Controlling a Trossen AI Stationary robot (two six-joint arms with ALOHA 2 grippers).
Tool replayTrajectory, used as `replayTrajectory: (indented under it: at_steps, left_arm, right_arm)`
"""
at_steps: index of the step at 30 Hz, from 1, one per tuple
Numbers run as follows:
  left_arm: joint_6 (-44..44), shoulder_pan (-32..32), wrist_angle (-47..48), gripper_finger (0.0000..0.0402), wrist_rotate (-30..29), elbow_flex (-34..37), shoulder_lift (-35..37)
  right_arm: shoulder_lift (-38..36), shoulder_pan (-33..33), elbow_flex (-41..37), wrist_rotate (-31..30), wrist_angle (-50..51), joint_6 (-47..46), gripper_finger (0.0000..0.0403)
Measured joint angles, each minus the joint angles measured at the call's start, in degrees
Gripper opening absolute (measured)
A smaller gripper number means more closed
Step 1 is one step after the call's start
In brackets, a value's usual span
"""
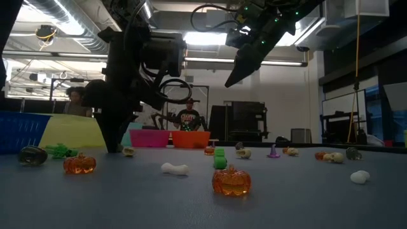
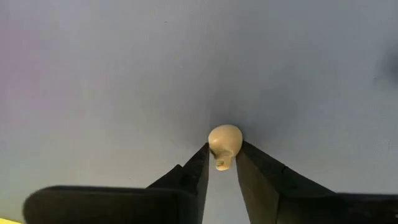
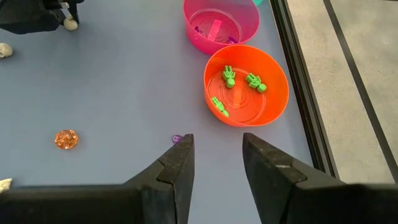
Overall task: Sort Halloween decoration
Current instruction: Put the yellow skull toy into the blue bin
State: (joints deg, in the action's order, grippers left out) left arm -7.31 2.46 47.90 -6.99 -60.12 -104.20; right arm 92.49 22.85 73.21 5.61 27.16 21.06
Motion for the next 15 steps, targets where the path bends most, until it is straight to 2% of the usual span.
replayTrajectory:
  at_steps: [15]
  left_arm:
    - [0.0, 0.0, -0.2, 0.0054, -0.1, 0.0, 0.0]
  right_arm:
    - [0.0, 0.0, 0.0, 0.0, 0.0, 0.0, 0.0135]
